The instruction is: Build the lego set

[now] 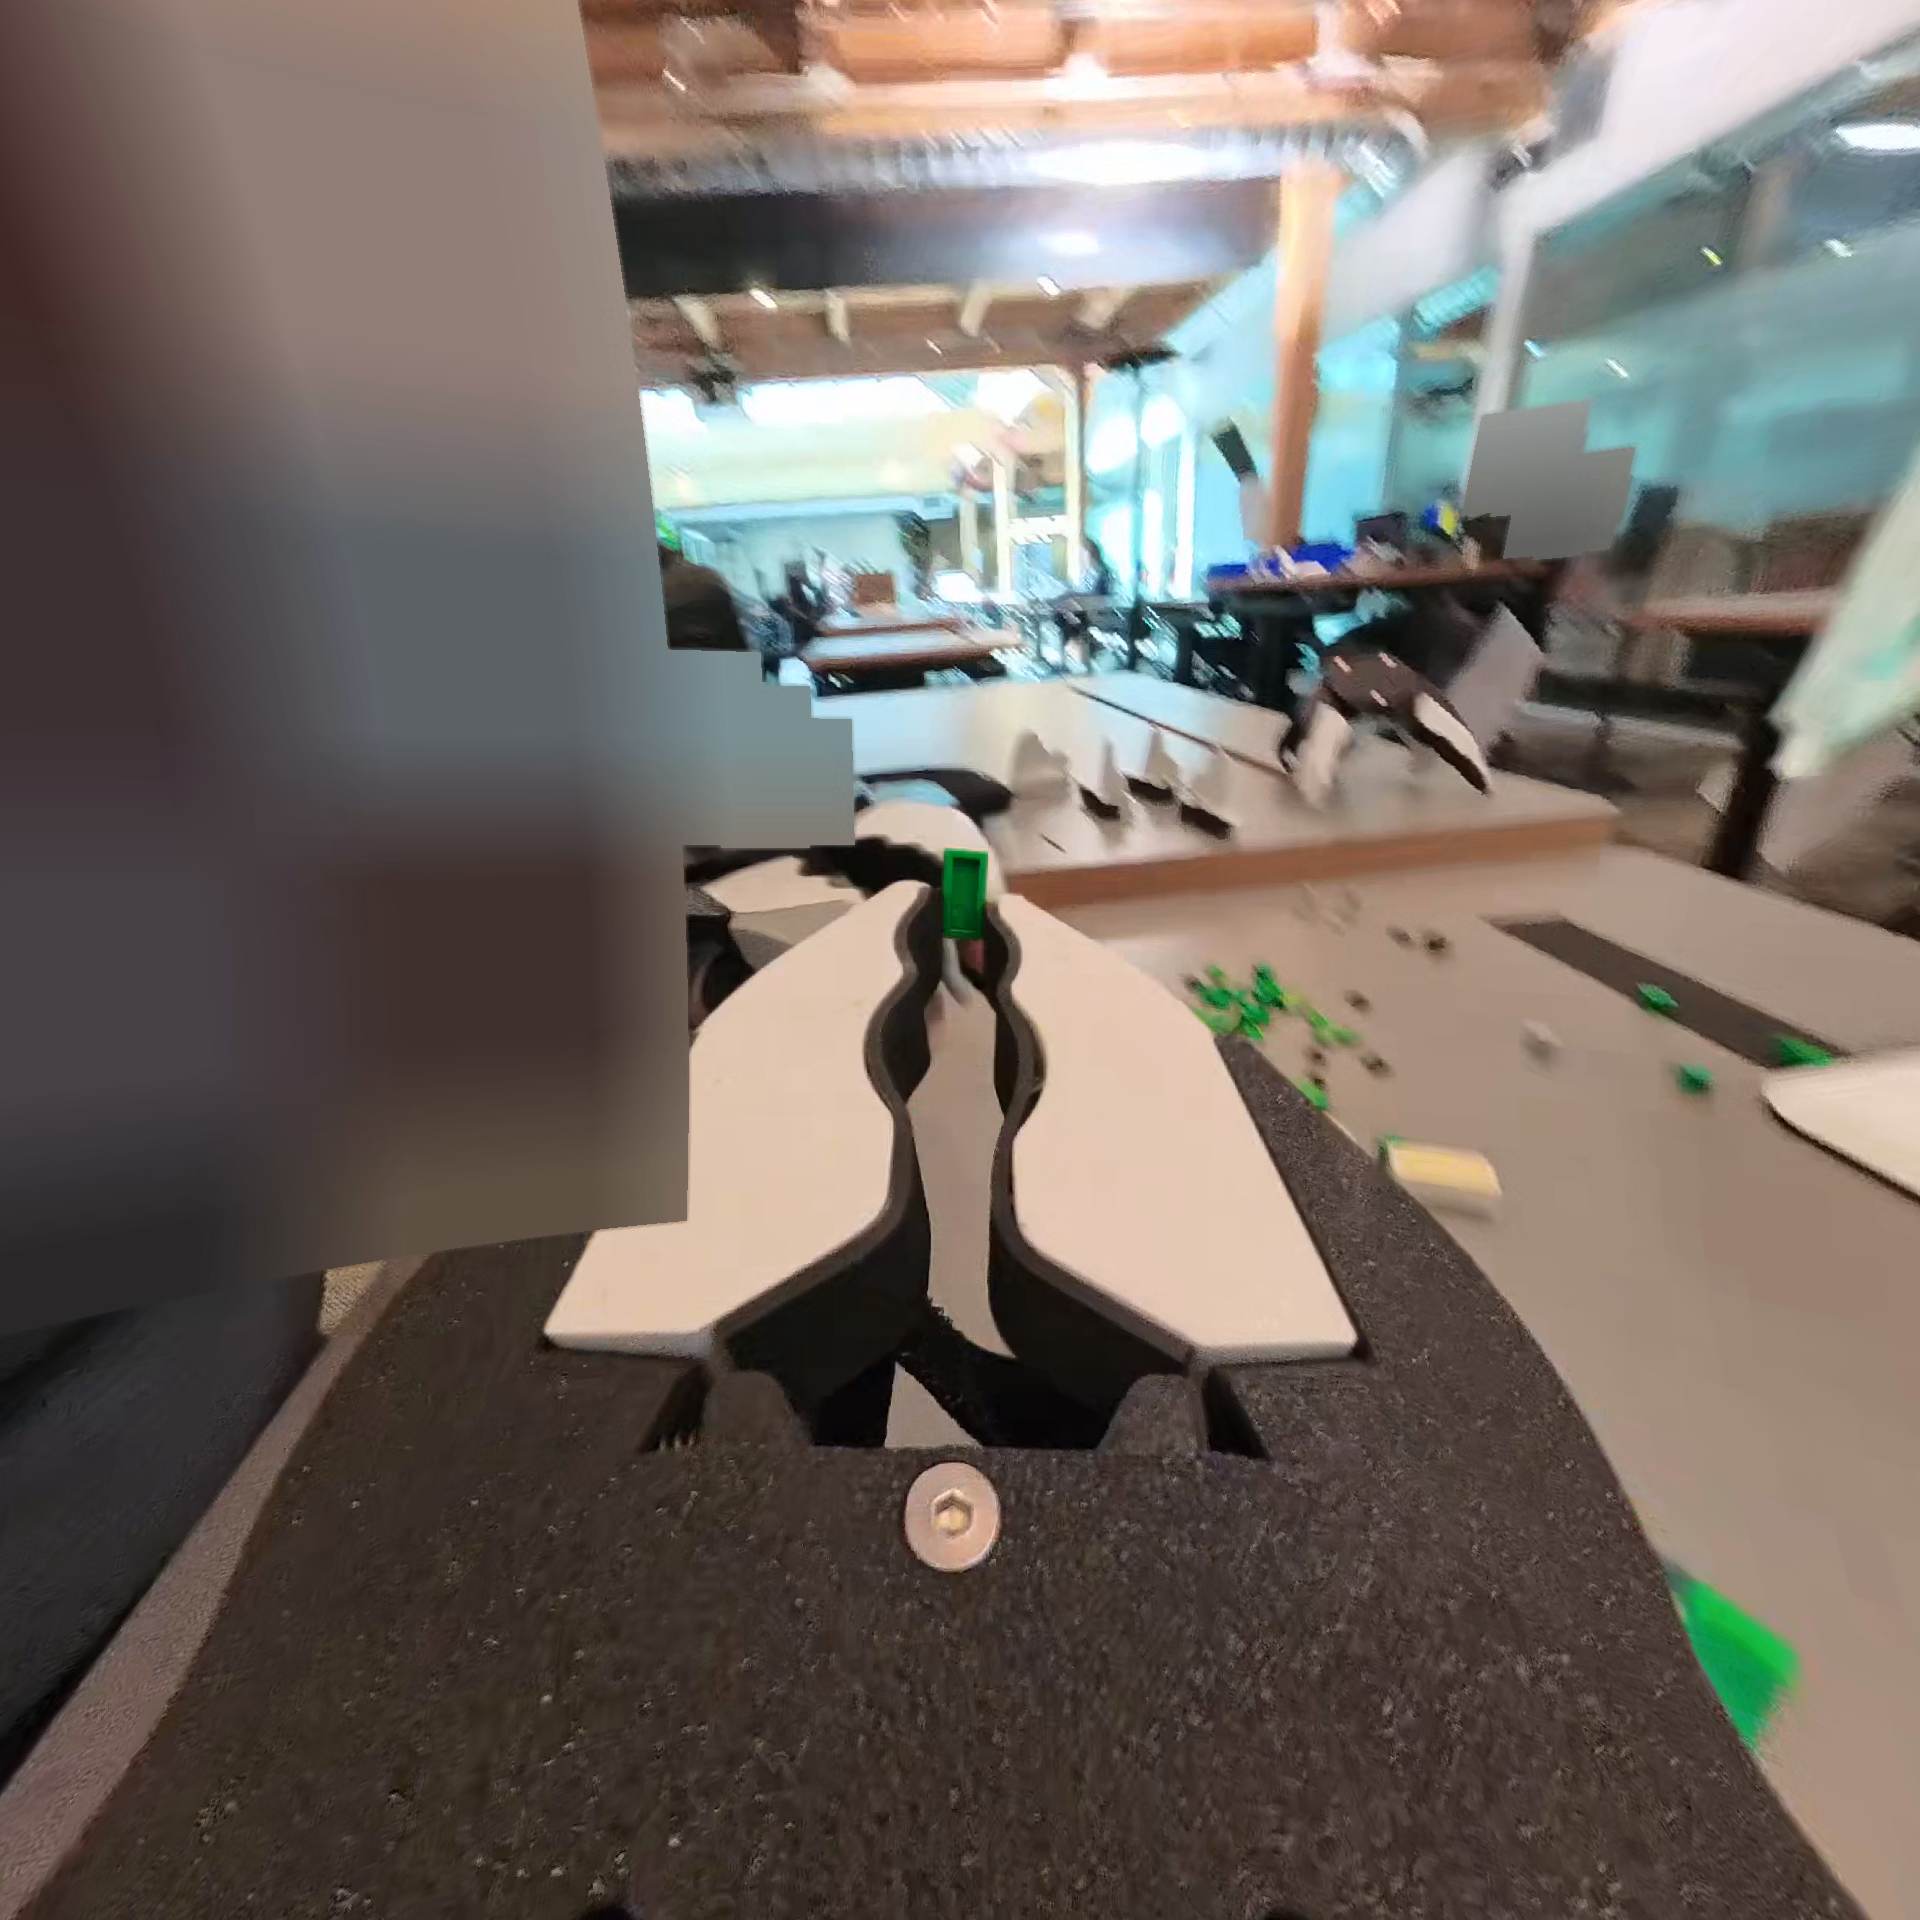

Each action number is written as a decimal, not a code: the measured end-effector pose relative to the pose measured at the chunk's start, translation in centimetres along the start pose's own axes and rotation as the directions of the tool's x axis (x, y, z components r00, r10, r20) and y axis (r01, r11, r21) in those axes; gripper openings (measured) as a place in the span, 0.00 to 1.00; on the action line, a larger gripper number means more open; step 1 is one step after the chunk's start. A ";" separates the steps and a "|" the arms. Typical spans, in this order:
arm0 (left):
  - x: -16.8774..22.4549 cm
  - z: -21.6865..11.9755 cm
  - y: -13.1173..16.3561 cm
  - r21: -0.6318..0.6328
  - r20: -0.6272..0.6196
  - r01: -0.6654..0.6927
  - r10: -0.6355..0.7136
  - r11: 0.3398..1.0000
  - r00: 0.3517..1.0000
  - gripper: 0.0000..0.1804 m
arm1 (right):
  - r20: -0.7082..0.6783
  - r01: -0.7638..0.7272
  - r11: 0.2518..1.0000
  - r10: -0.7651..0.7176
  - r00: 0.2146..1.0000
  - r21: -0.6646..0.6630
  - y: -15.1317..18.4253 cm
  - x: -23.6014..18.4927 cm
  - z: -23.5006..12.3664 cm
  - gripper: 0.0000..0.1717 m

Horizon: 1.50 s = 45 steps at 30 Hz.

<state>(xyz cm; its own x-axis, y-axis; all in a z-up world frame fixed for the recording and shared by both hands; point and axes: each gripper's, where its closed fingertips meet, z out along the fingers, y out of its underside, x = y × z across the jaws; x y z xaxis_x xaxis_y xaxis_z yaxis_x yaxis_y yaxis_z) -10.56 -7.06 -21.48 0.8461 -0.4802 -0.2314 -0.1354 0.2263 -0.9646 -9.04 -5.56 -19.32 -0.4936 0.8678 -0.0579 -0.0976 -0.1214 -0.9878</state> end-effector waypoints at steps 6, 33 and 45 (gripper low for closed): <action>0.3 0.8 -3.4 0.196 -0.085 0.251 -0.238 0.948 0.967 0.07 | 0.110 0.085 0.994 -0.091 0.990 0.062 -1.3 -2.0 1.5 0.04; -2.6 2.6 5.1 -0.399 -0.026 0.163 -0.189 0.902 0.982 0.04 | -0.064 0.131 0.926 -0.164 0.984 -0.354 4.6 8.1 -4.7 0.12; -3.0 2.2 8.9 -0.720 -0.103 -0.048 -0.038 0.692 0.994 0.04 | 0.464 0.472 0.402 -0.124 0.877 -0.785 14.6 13.2 -4.9 0.25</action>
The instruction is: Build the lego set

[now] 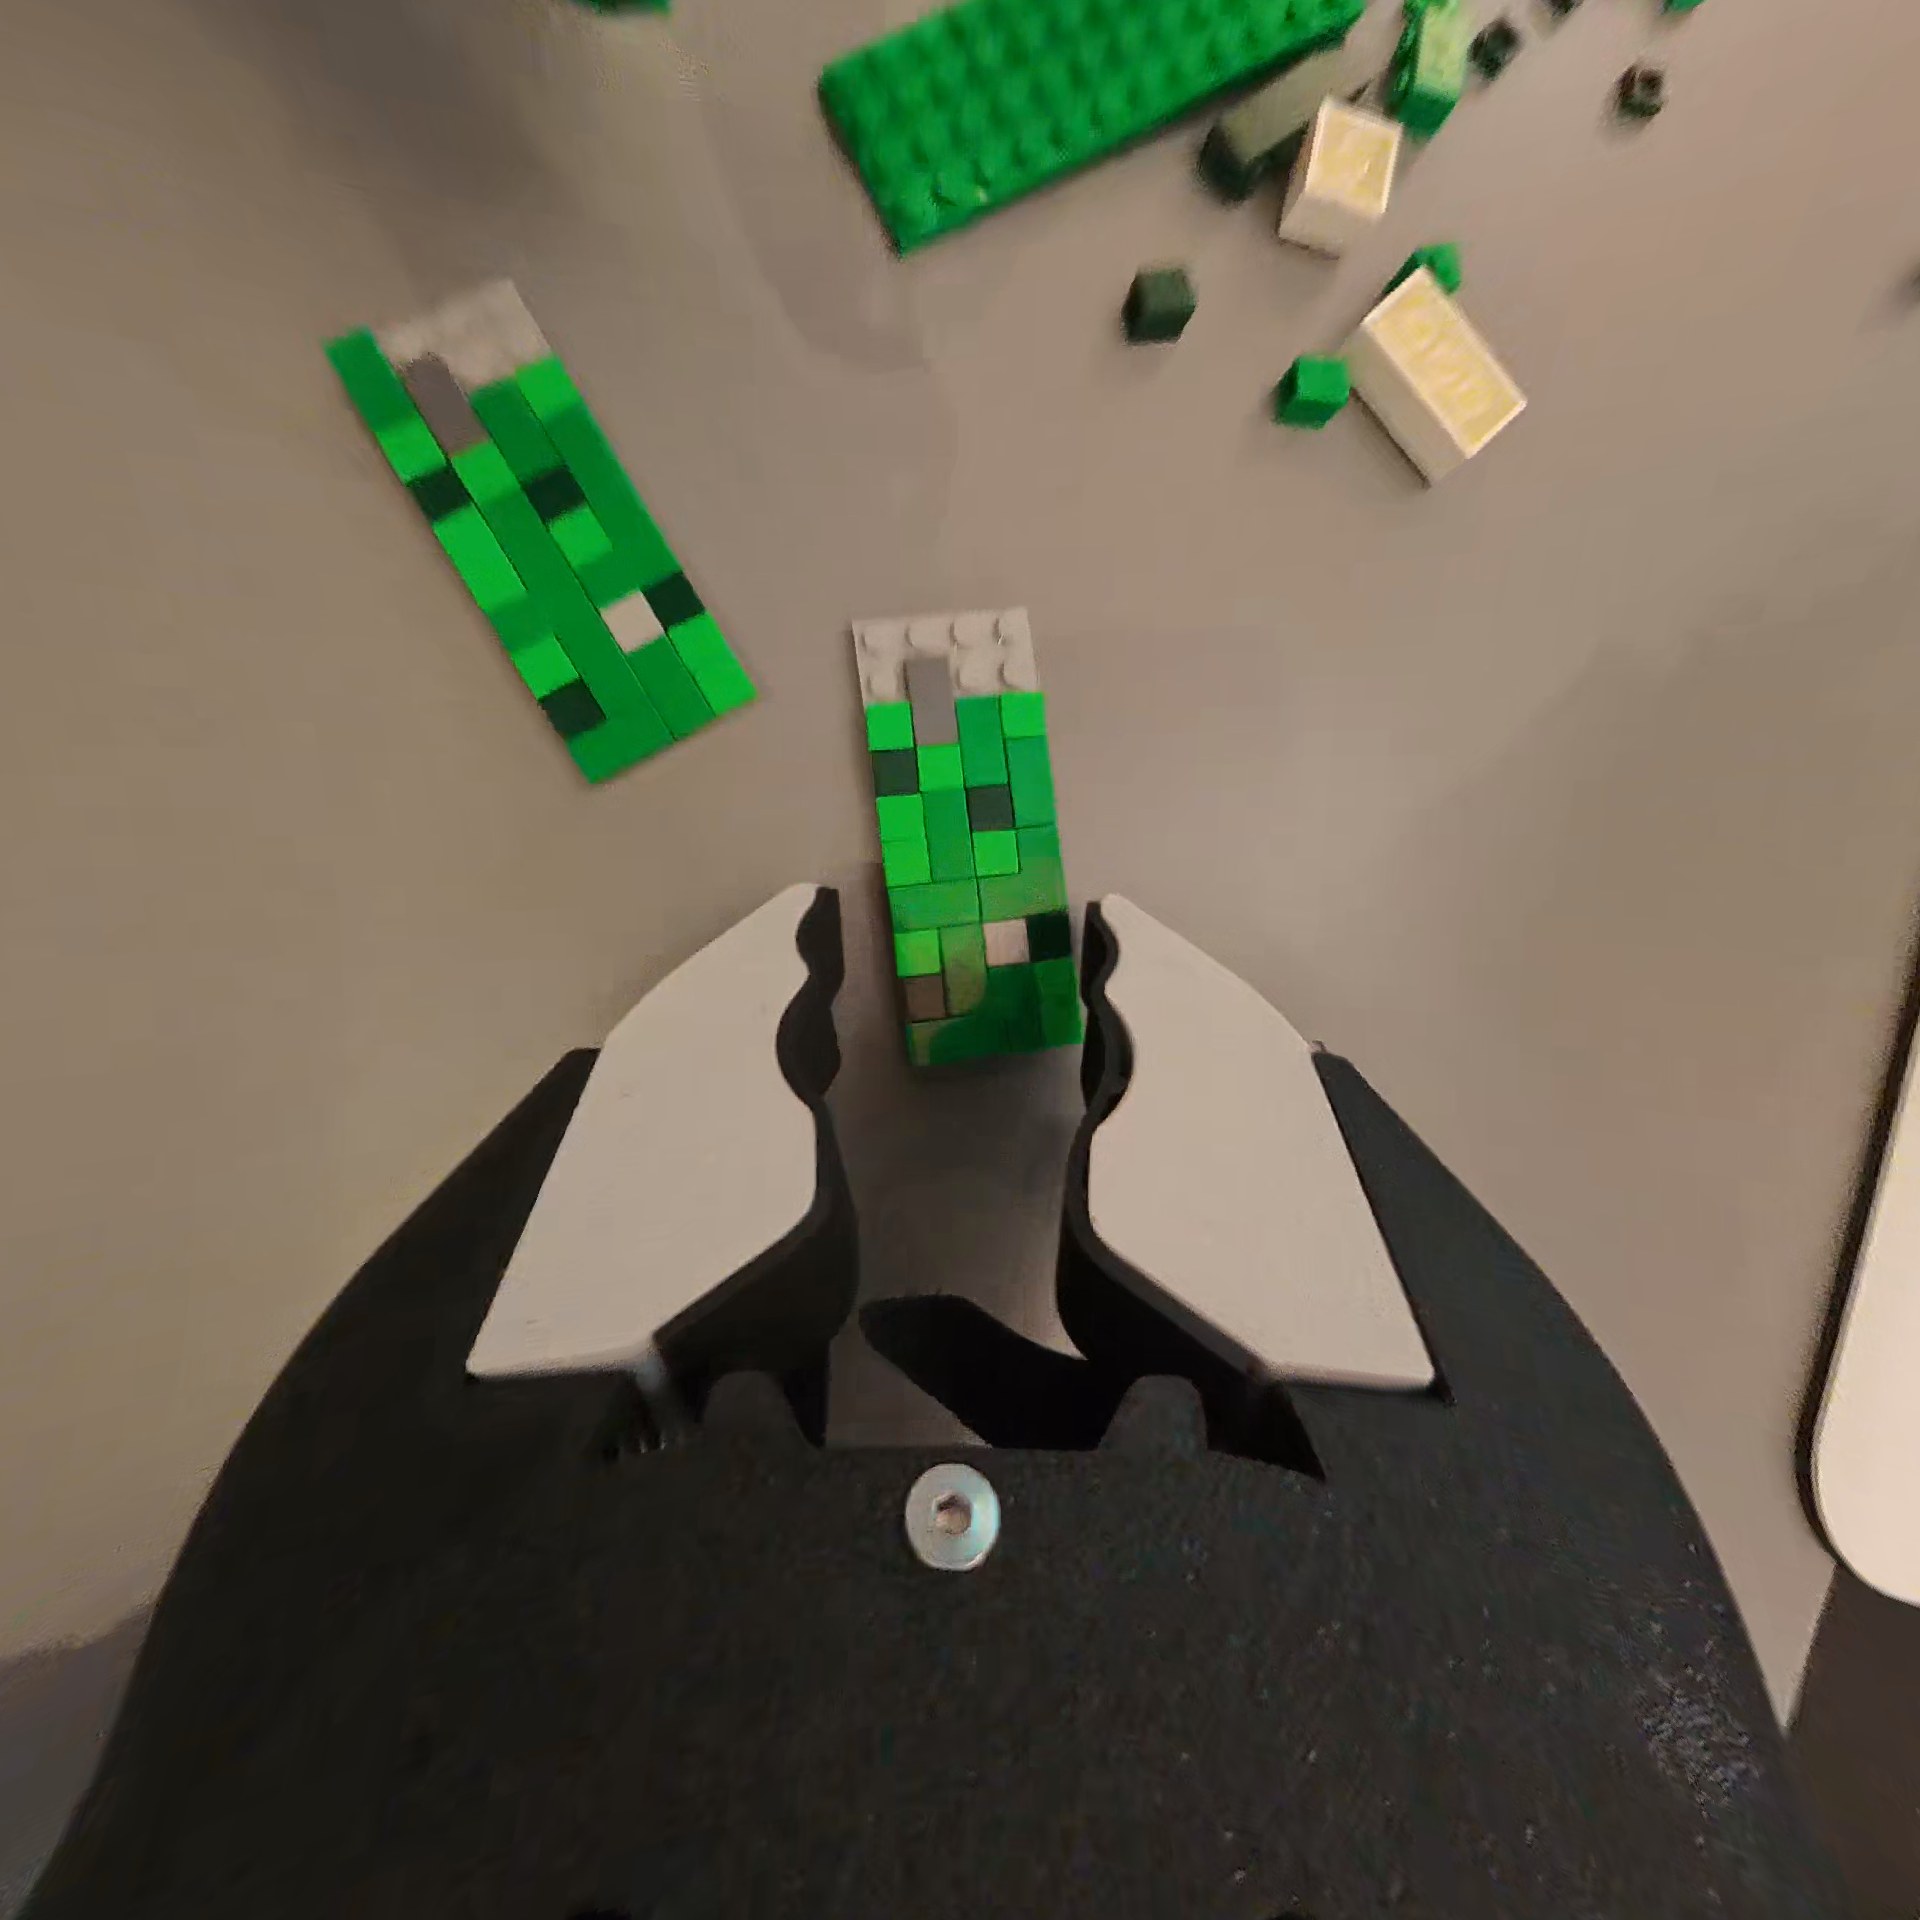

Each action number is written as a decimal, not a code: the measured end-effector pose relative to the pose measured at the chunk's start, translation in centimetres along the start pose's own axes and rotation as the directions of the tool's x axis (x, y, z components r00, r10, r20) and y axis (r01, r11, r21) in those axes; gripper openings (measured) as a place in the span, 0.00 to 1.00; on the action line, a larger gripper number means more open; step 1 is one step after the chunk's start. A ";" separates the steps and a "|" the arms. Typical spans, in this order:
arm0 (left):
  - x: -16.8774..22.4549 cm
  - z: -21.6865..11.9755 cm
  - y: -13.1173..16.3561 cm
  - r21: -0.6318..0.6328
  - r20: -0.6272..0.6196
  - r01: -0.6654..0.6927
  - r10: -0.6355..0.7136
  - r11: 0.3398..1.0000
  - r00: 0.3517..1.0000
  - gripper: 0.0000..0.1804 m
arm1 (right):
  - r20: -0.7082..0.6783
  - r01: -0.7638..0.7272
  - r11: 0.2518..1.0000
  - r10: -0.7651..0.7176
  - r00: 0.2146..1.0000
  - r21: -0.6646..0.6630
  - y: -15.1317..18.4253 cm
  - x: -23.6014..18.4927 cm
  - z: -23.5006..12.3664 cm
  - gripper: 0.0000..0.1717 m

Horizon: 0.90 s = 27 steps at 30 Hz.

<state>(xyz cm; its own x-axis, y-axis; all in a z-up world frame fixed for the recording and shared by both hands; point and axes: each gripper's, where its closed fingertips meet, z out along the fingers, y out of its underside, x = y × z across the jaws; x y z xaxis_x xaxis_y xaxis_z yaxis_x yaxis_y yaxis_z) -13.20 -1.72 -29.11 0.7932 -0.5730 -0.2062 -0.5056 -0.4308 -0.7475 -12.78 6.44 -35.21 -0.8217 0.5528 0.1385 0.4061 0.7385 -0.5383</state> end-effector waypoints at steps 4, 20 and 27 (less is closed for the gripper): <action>0.5 -0.6 0.8 -0.067 0.035 -0.008 0.011 0.998 0.999 0.04 | 0.028 -0.001 0.999 0.002 1.000 -0.045 0.3 0.0 0.2 0.19; 3.7 0.8 2.5 -0.329 0.017 -0.061 0.071 0.942 0.997 0.04 | -0.139 -0.103 0.994 0.108 0.984 0.036 -3.2 -5.7 0.4 0.18; 3.5 2.6 2.7 -0.426 -0.011 -0.079 0.083 0.901 0.997 0.04 | -0.113 -0.142 0.987 0.149 0.982 0.071 -3.2 -5.8 0.4 0.18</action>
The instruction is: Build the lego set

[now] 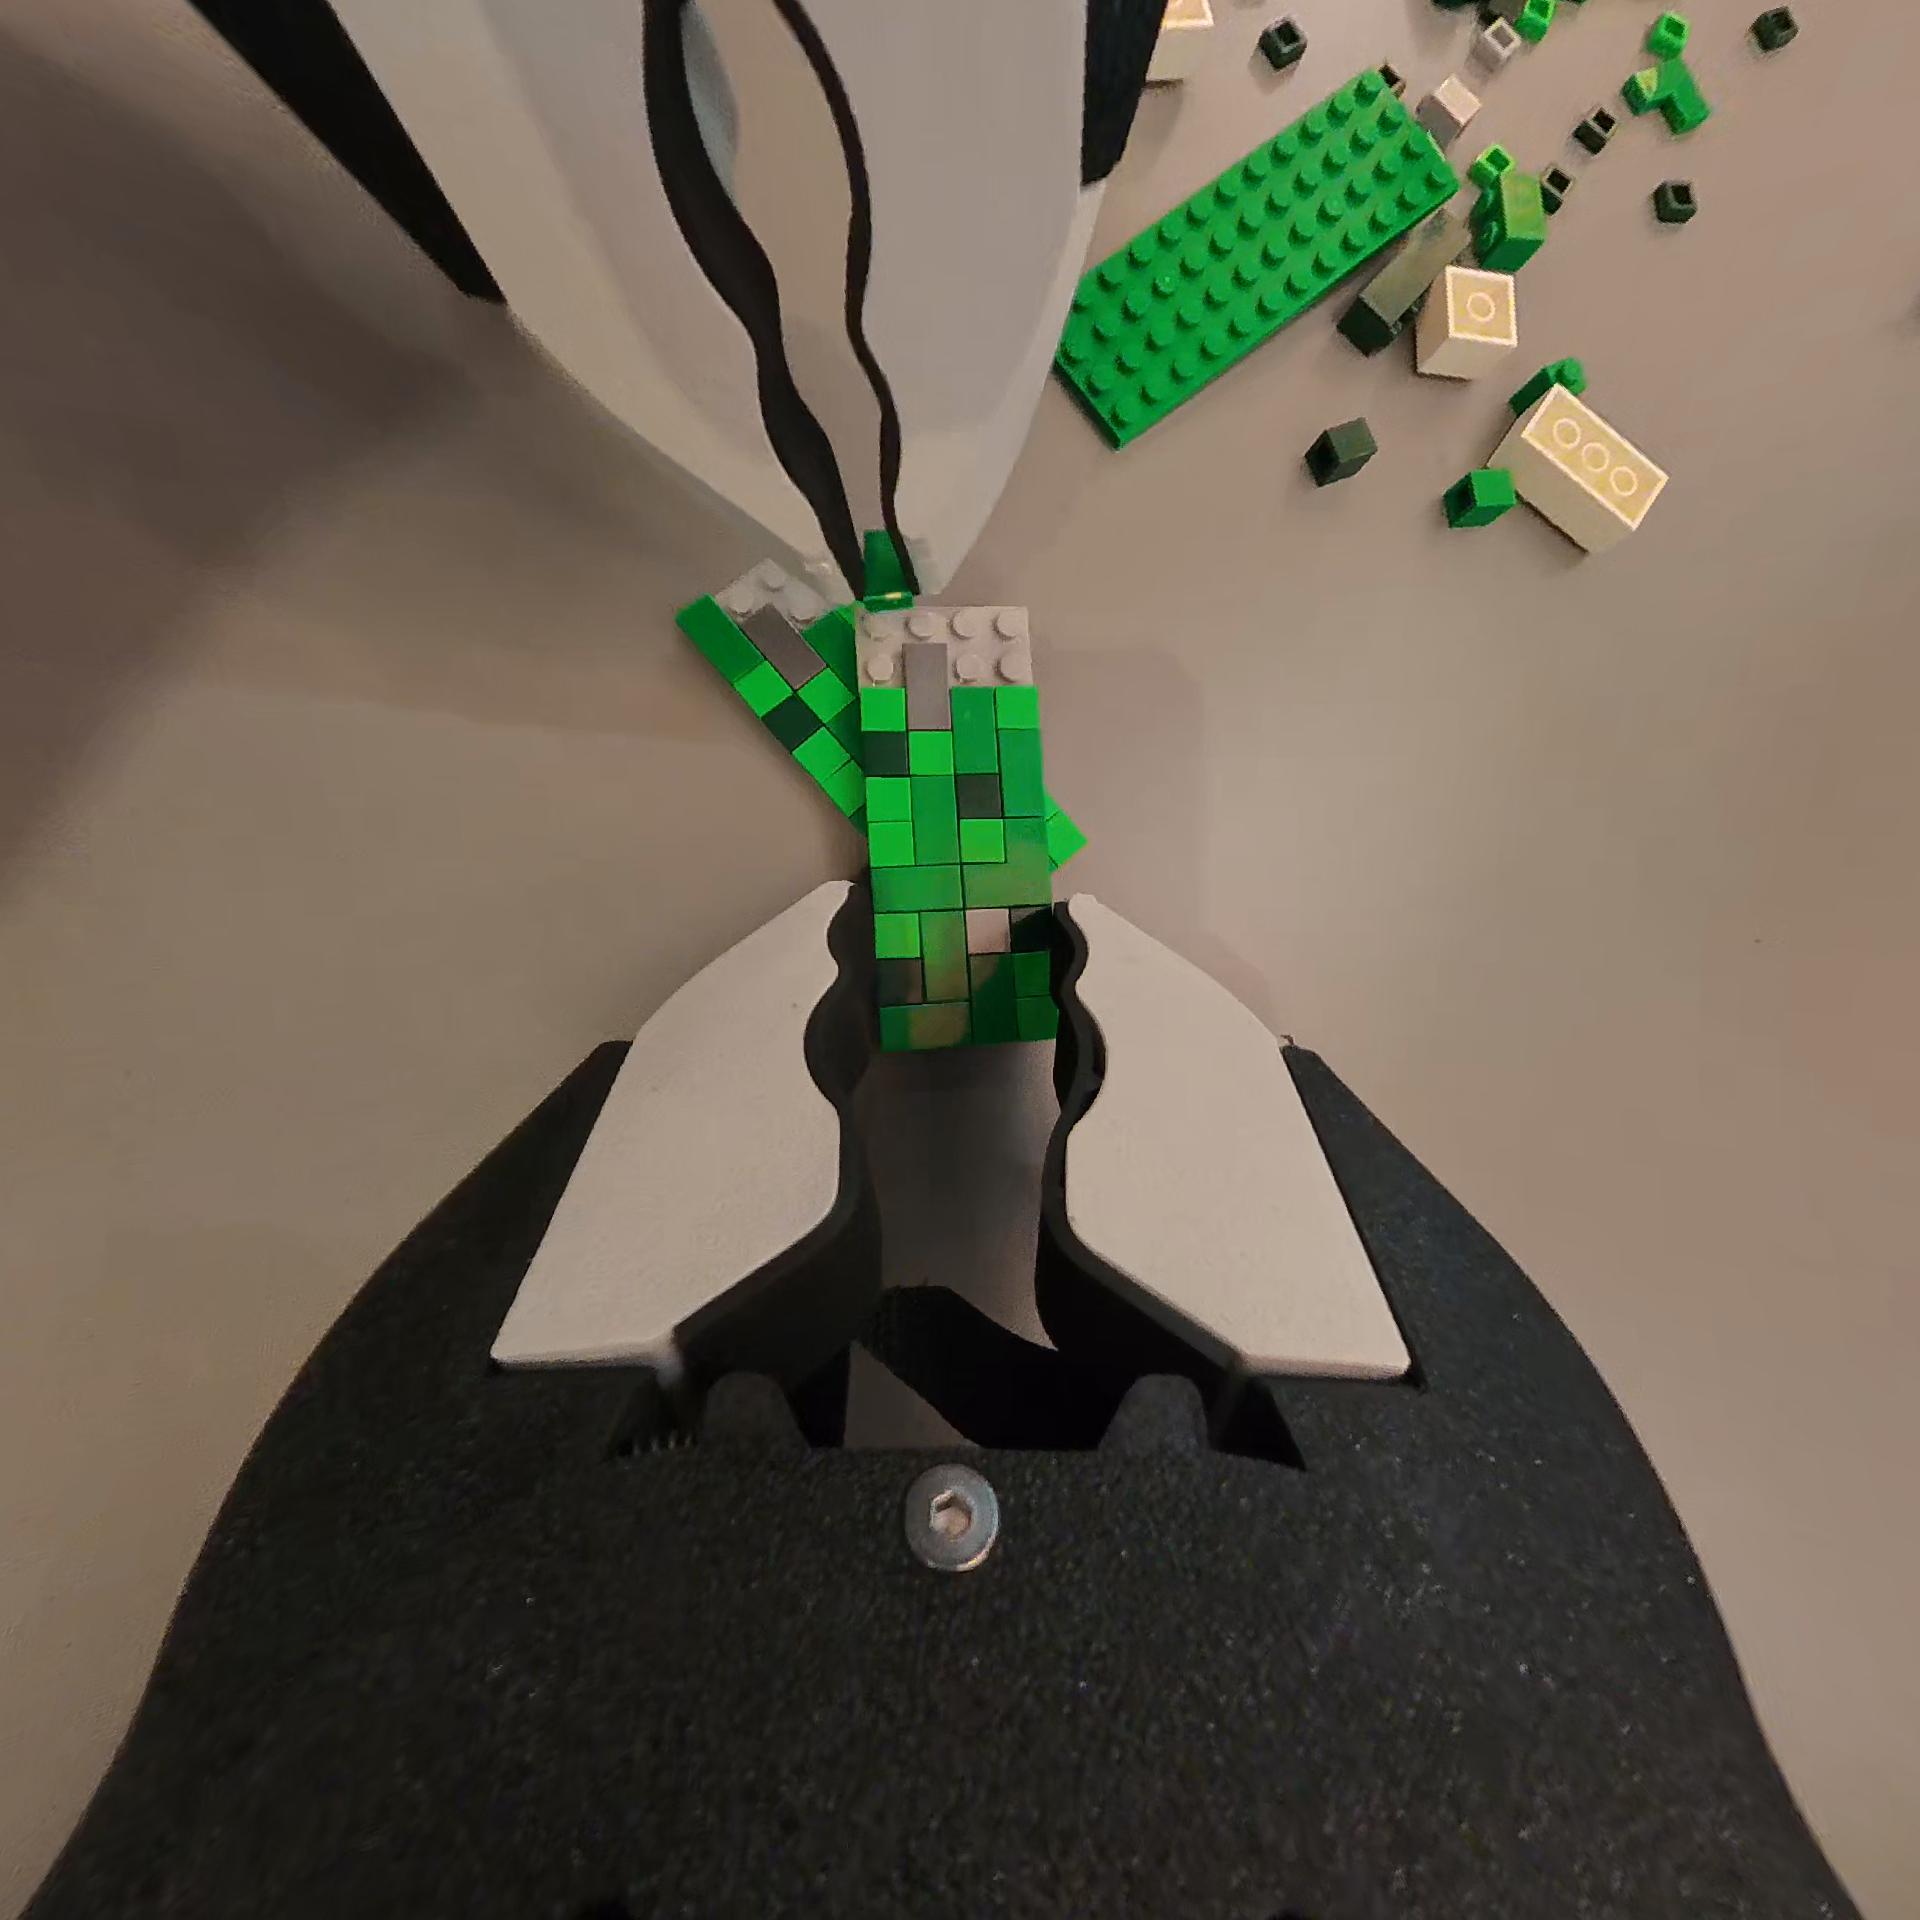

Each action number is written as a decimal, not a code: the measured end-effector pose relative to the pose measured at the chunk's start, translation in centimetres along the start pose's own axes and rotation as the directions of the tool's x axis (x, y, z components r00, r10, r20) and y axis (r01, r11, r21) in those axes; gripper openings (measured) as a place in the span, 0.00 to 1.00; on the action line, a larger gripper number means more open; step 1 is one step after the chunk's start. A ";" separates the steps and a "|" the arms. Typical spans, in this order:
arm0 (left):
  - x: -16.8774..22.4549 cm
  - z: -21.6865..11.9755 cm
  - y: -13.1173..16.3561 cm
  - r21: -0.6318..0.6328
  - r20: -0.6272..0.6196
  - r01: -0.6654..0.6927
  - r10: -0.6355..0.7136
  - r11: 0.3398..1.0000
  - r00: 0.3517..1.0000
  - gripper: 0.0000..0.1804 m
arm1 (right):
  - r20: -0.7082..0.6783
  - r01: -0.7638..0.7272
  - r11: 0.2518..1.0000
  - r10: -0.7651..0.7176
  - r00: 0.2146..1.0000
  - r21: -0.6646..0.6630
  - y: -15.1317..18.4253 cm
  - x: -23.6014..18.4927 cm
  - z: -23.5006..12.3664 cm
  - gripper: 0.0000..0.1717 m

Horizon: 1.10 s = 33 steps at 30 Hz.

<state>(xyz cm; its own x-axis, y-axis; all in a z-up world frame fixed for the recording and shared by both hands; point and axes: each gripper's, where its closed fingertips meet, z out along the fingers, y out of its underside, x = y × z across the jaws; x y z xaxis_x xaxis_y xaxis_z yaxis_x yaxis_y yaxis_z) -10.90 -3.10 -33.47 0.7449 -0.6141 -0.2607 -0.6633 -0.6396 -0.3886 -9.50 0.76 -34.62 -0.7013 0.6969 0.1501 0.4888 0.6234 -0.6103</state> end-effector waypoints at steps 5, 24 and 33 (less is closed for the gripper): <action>-1.2 -0.8 -1.3 0.141 0.088 -0.007 -0.005 0.990 0.996 0.04 | -0.031 -0.012 0.991 0.016 0.999 0.133 -1.1 0.4 -0.9 0.20; -3.9 -5.7 -5.0 0.144 0.734 -0.342 0.132 0.928 0.667 0.04 | 0.165 -0.448 0.740 0.427 0.889 0.501 -7.6 1.1 -6.0 0.04; -1.3 -5.9 -6.7 0.533 0.459 -0.267 -0.010 0.803 0.888 0.04 | 0.287 -0.394 0.706 0.272 0.918 0.589 -7.3 0.5 -8.3 0.10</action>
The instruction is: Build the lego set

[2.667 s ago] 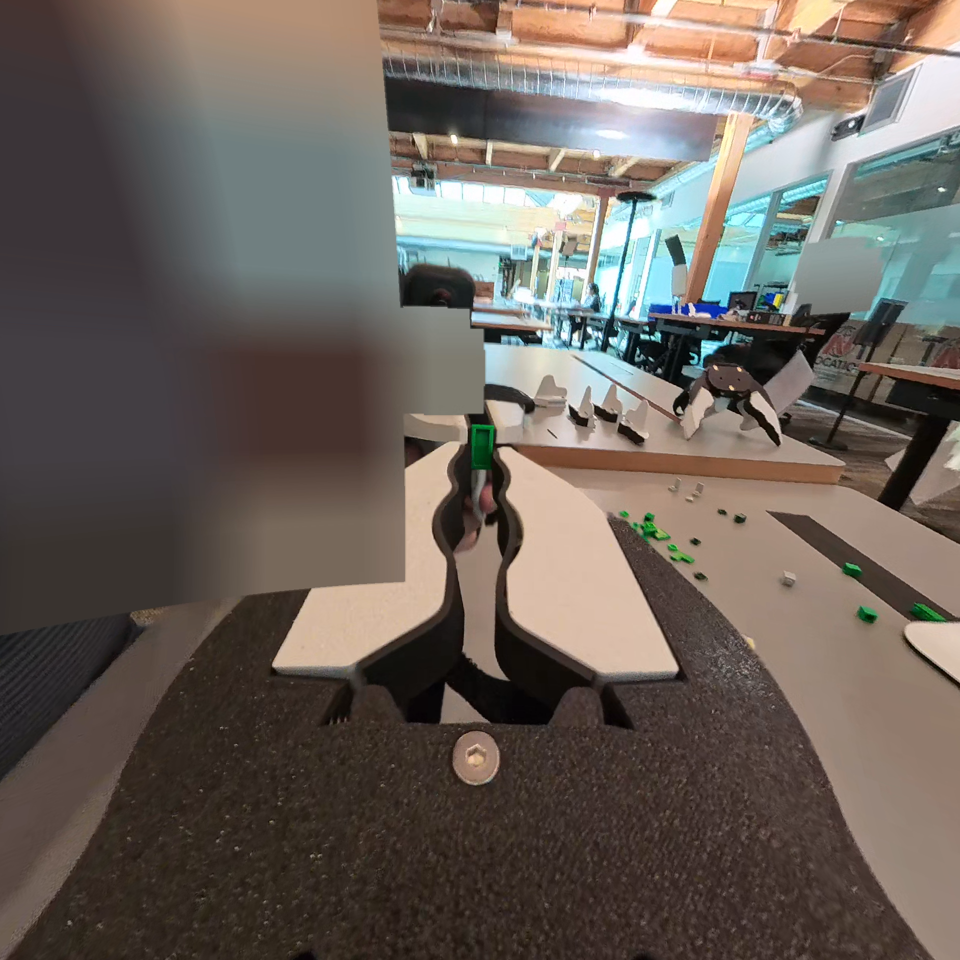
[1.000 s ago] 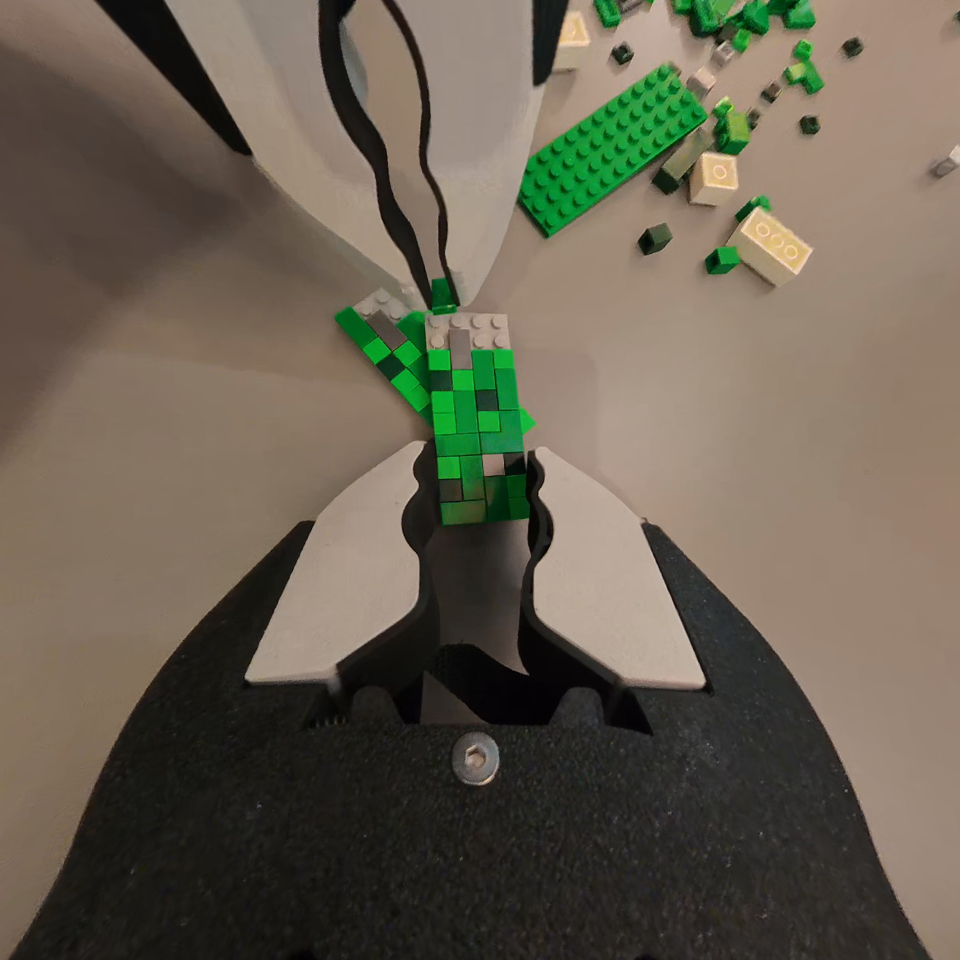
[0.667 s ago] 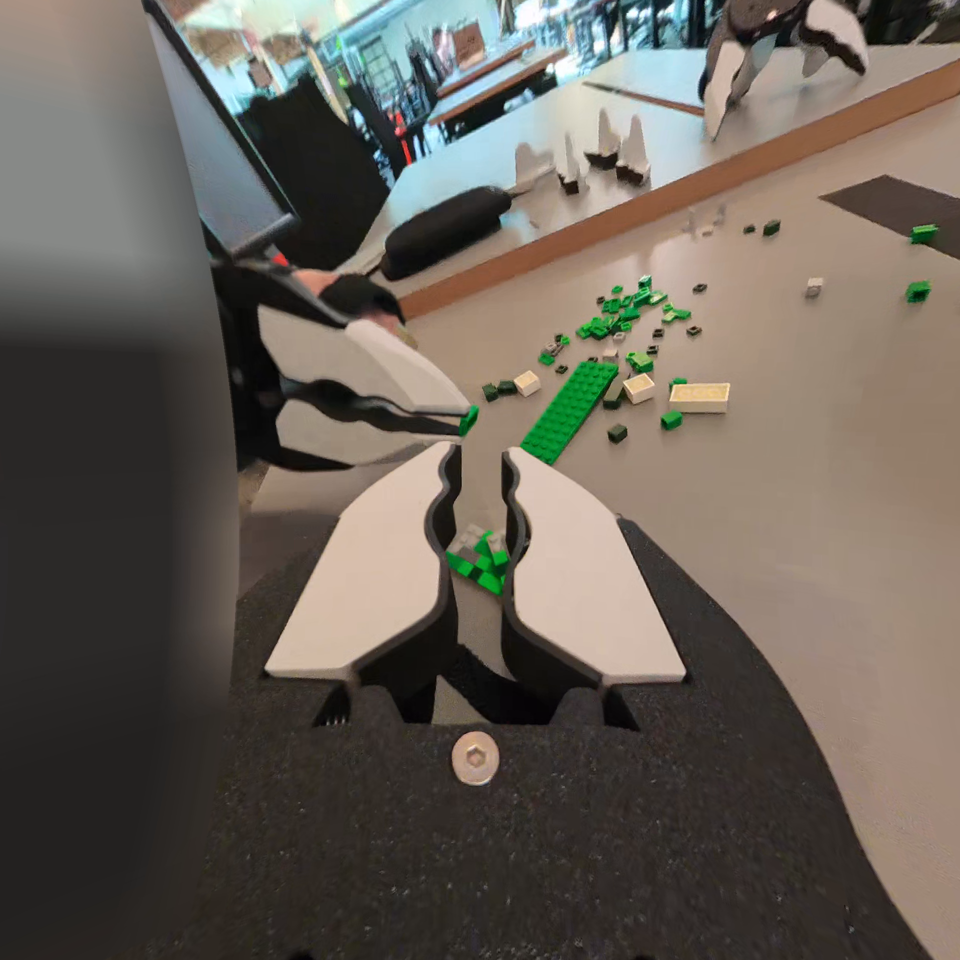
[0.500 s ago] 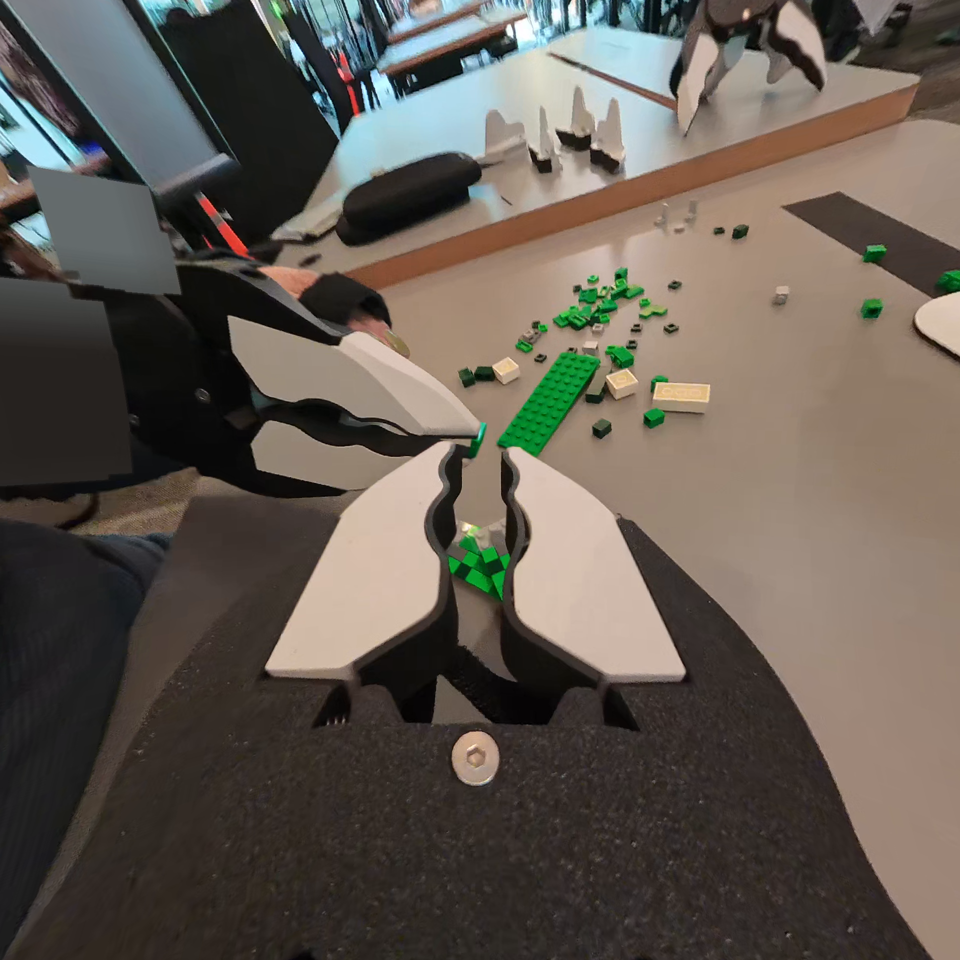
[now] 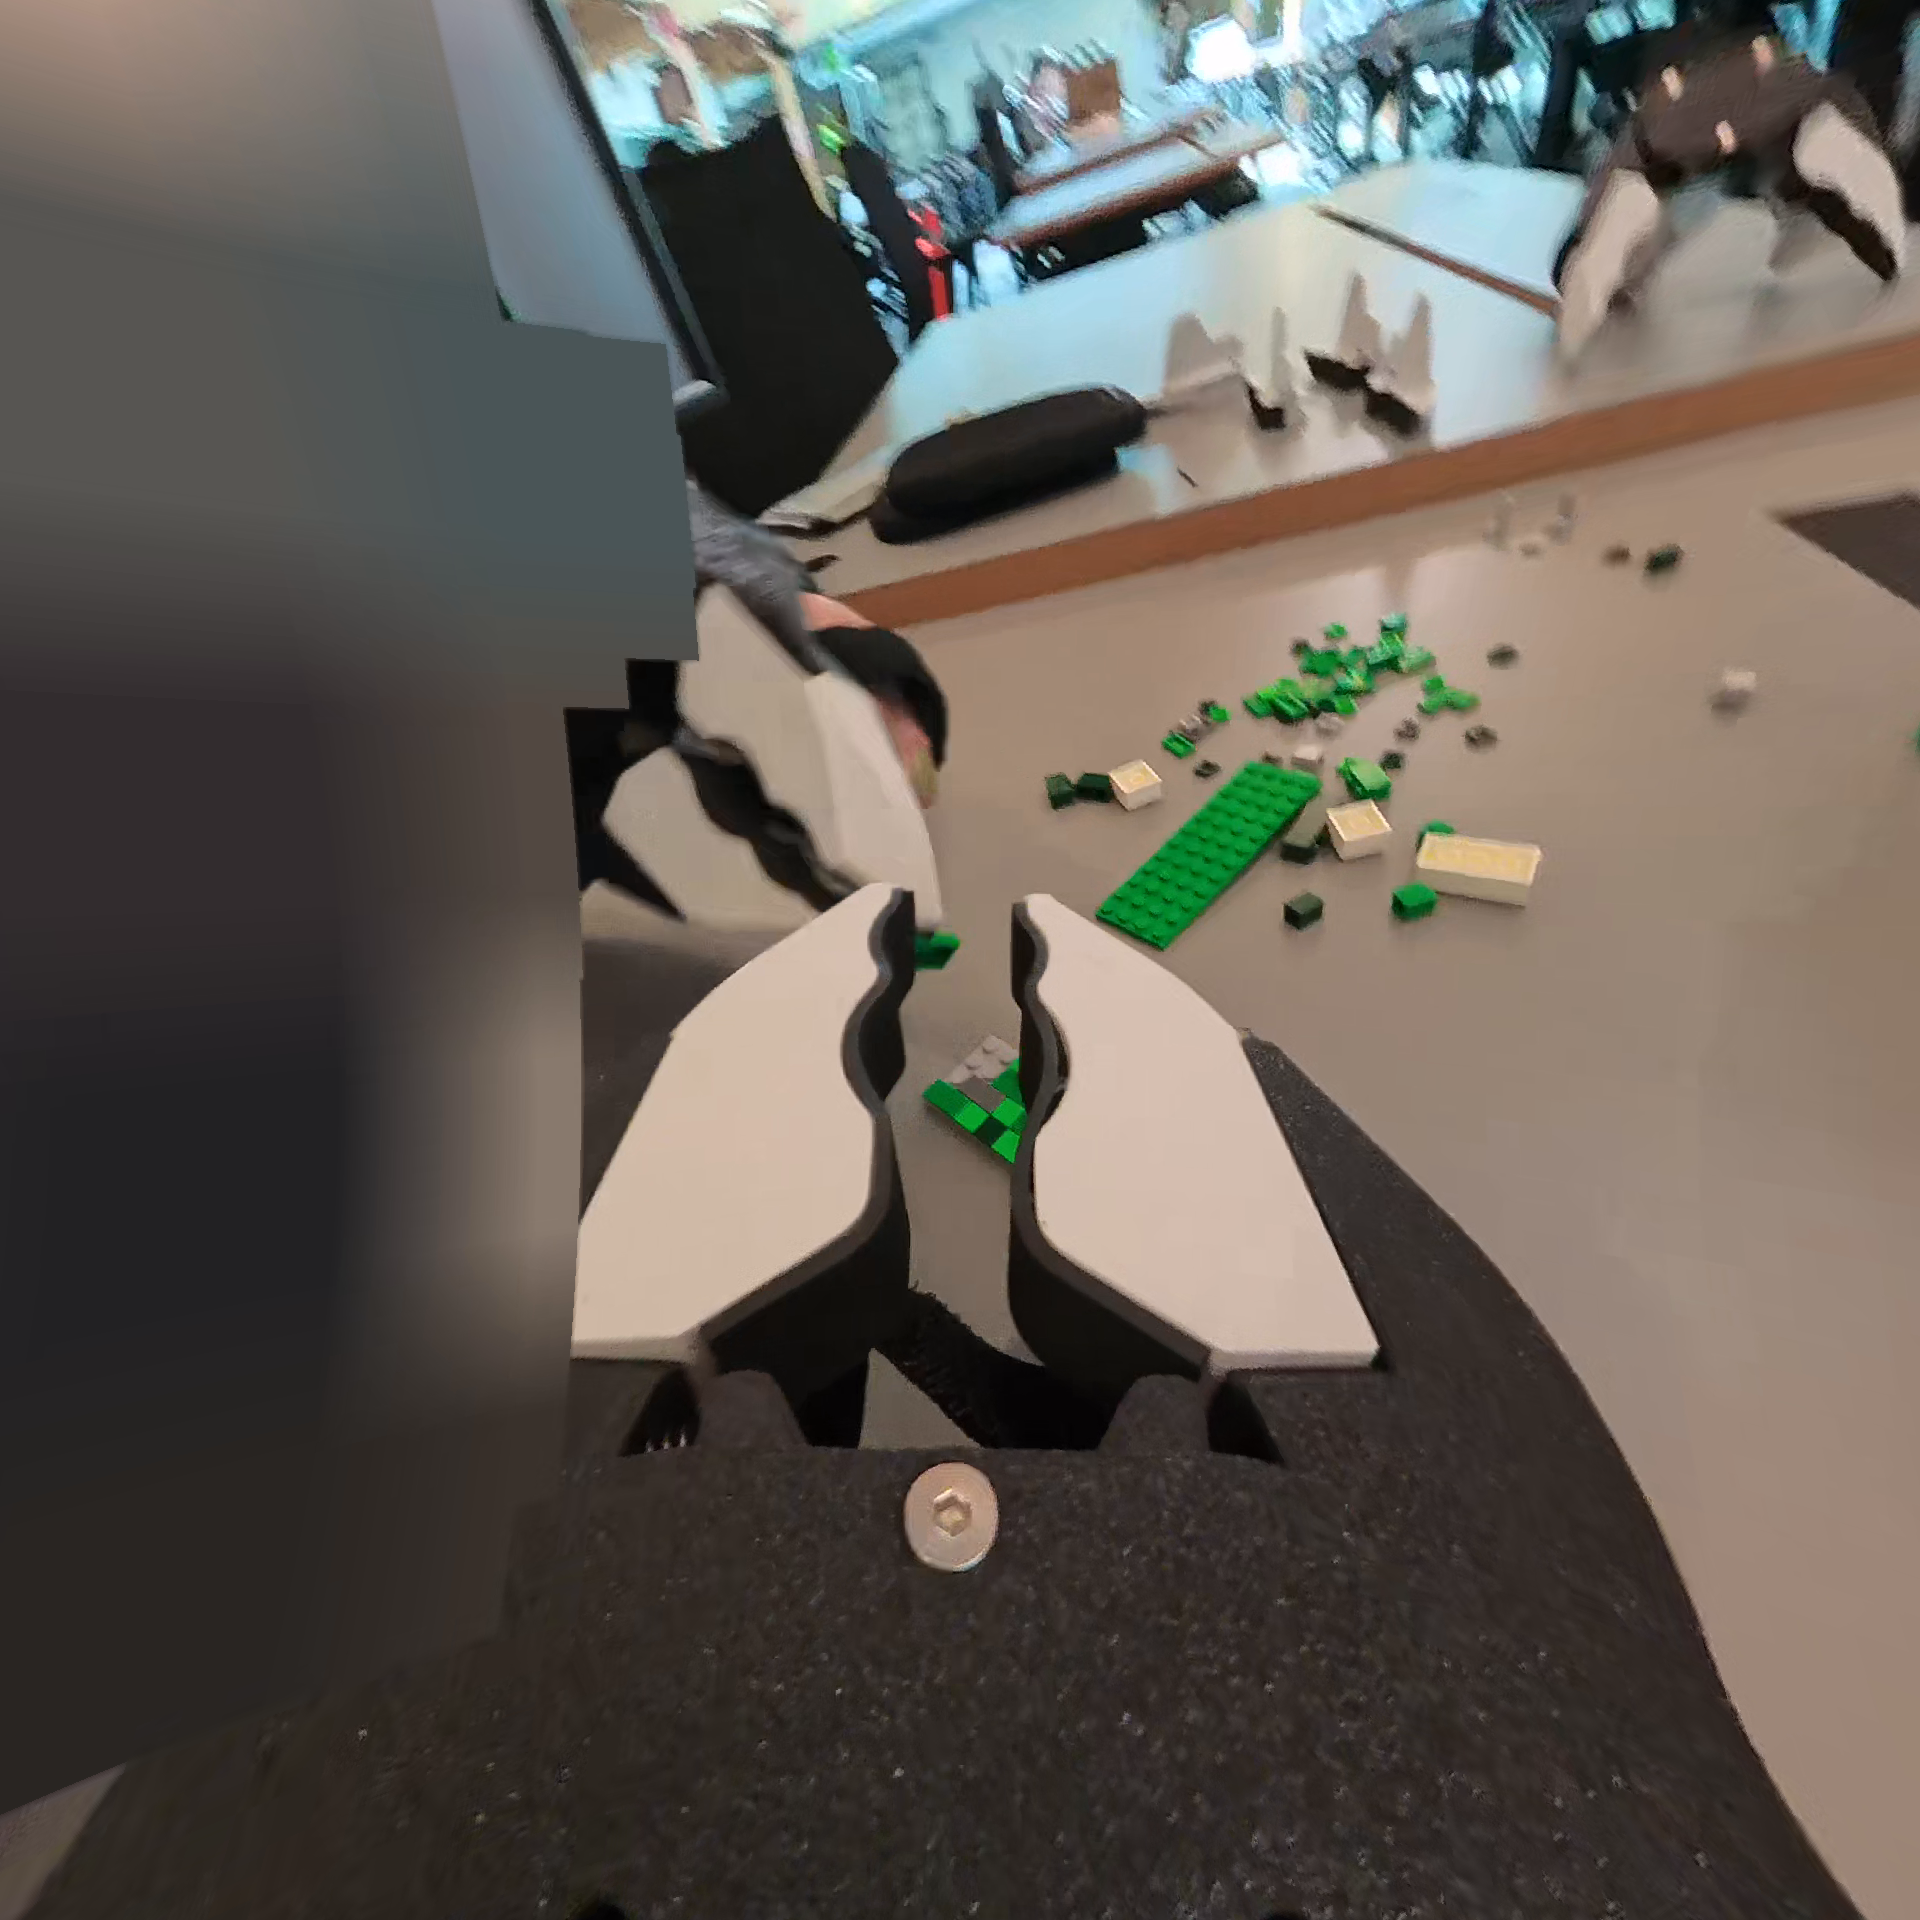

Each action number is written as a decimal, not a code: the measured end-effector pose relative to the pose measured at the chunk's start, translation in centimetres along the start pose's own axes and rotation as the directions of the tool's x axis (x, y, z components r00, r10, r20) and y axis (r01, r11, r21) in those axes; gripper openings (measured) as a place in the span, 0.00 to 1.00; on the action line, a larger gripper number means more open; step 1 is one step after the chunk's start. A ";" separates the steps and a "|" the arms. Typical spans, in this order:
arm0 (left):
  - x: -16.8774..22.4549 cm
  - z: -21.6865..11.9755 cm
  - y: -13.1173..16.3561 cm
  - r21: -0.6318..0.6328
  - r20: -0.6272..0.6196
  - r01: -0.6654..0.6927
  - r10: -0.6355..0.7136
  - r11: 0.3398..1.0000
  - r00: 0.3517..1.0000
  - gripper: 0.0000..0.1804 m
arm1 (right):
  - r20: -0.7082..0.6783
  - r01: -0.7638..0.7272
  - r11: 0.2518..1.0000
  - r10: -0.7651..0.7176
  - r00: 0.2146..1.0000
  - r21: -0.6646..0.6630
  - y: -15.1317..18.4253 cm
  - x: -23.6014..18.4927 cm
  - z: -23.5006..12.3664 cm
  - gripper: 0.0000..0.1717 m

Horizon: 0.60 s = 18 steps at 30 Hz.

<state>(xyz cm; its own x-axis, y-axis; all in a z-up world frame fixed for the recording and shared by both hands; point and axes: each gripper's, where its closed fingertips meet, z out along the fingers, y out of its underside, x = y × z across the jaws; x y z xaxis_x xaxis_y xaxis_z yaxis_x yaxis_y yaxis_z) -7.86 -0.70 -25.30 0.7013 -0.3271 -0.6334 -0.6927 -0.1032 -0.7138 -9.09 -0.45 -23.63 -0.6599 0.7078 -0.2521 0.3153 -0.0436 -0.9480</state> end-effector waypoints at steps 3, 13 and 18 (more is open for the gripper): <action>-0.2 -1.5 -2.4 0.232 -0.187 0.313 -0.274 0.921 0.943 0.04 | 0.045 0.129 0.990 -0.132 0.990 0.049 -0.2 -1.2 -0.5 0.12; -2.9 -7.6 -8.2 0.578 -0.652 0.729 -0.331 0.366 0.683 0.04 | 0.439 -0.263 0.950 0.167 0.883 0.169 -4.0 -6.5 0.4 0.07; -2.8 -7.5 -8.2 0.577 -0.678 0.746 -0.315 0.331 0.664 0.03 | 0.616 -0.460 0.876 0.285 0.734 0.143 -5.3 -7.8 0.4 0.07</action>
<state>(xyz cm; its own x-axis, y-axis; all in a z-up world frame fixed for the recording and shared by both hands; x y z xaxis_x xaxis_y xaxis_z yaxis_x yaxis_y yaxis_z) -5.37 -5.99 -15.47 0.5702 -0.8215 0.0068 0.3909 0.2641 -0.8817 -5.85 -6.00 -16.75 -0.8148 0.0731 -0.5752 0.4823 -0.4652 -0.7423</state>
